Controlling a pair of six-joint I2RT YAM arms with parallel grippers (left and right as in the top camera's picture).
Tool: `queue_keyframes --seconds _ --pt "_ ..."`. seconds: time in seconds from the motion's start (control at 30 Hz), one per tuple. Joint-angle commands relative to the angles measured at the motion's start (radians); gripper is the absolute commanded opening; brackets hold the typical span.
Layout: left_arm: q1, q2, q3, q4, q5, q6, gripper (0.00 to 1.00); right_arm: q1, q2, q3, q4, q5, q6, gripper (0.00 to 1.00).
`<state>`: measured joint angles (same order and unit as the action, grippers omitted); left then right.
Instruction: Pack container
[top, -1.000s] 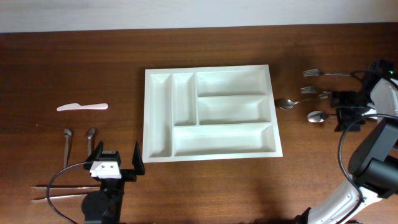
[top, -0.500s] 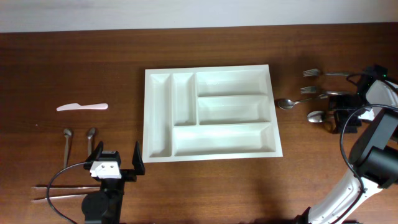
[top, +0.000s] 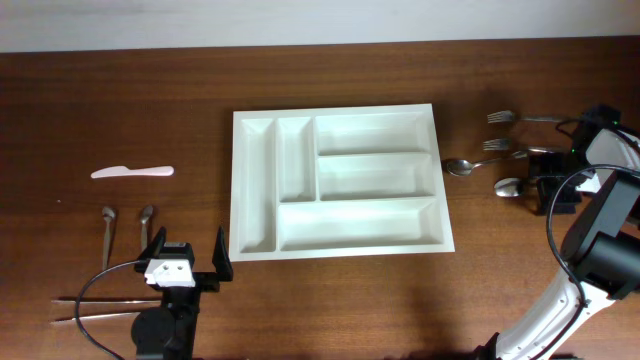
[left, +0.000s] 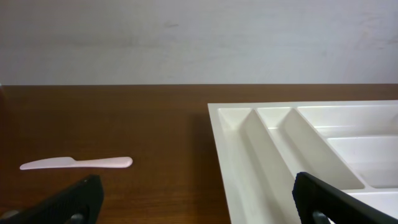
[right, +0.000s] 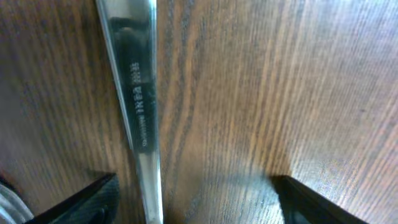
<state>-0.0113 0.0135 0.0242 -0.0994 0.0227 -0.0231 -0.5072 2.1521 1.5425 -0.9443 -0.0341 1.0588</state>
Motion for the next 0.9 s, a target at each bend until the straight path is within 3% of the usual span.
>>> queue_keyframes --seconds 0.0,0.3,0.4,0.53,0.87 --pt "0.005 -0.008 -0.007 0.003 -0.003 -0.009 0.99 -0.005 0.065 0.006 0.008 0.013 -0.008 0.73" --pt "0.005 -0.008 -0.007 0.003 -0.003 -0.009 0.99 -0.005 0.07 0.008 0.018 -0.011 -0.004 0.11" --pt "0.005 -0.008 -0.007 0.003 -0.003 -0.009 0.99 -0.005 0.069 0.023 0.0 -0.018 -0.004 0.04" --pt "0.005 -0.008 -0.007 0.003 -0.003 -0.009 0.99 -0.002 0.068 0.095 -0.058 -0.021 -0.004 0.04" --pt "0.005 -0.008 -0.007 0.003 -0.003 -0.009 0.99 0.113 0.064 0.538 -0.331 -0.16 0.0 0.04"
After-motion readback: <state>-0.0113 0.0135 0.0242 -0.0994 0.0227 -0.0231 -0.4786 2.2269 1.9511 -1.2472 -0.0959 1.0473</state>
